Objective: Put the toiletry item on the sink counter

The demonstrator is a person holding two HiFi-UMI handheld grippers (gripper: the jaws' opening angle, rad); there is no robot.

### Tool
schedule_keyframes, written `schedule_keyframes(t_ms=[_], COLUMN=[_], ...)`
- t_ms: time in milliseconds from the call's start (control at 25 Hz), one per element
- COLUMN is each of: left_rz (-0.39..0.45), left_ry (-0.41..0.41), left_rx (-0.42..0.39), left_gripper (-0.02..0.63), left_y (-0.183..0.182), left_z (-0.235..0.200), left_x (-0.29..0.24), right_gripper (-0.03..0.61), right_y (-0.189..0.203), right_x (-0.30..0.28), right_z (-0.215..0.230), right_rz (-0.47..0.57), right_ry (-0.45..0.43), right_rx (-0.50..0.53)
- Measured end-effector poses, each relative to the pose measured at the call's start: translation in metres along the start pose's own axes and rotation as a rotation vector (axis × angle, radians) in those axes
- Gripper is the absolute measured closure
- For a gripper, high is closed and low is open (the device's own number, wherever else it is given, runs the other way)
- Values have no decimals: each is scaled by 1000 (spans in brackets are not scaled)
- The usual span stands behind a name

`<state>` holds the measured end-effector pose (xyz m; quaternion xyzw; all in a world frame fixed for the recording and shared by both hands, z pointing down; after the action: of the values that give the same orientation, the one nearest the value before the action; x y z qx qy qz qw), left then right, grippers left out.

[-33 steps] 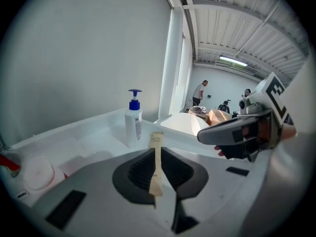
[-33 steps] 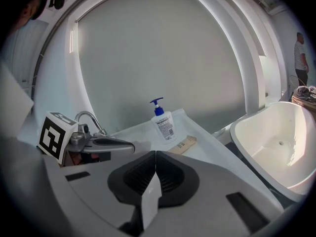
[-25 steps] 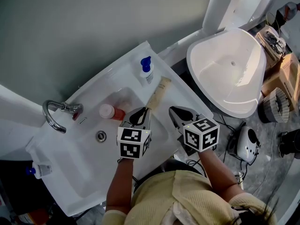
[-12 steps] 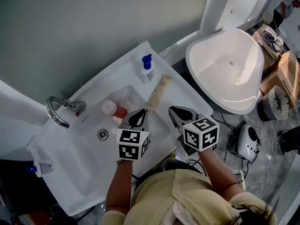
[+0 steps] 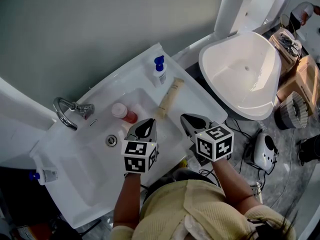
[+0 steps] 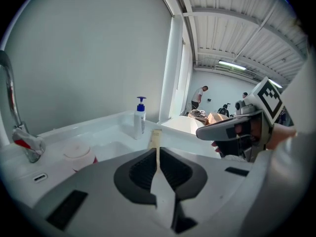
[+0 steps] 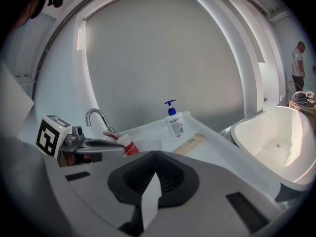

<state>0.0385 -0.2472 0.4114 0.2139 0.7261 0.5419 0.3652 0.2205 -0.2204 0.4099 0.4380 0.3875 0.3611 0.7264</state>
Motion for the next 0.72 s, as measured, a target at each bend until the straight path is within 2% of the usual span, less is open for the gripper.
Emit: schedule_keyframes(t_ms=[720], left_rz=[19], left_ry=[-39], left_rx=[42], left_gripper=[563], left_y=[10], left_z=[-2], left_x=[39], right_gripper=[554], right_y=[7], right_x=[11], right_z=[-18], right_rz=[-7], right_ry=[0], right_rx=[15])
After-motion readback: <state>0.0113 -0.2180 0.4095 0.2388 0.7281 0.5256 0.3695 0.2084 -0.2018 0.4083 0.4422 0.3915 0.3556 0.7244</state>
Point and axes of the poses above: the fingertips, and each gripper's own axes: x backward along the fingers, z to its right, y out of its underside, the point moved 8 cm from there along x, backward along the fingers, and after that the axes turned 13 degrees about z, right-handed, at the moved point
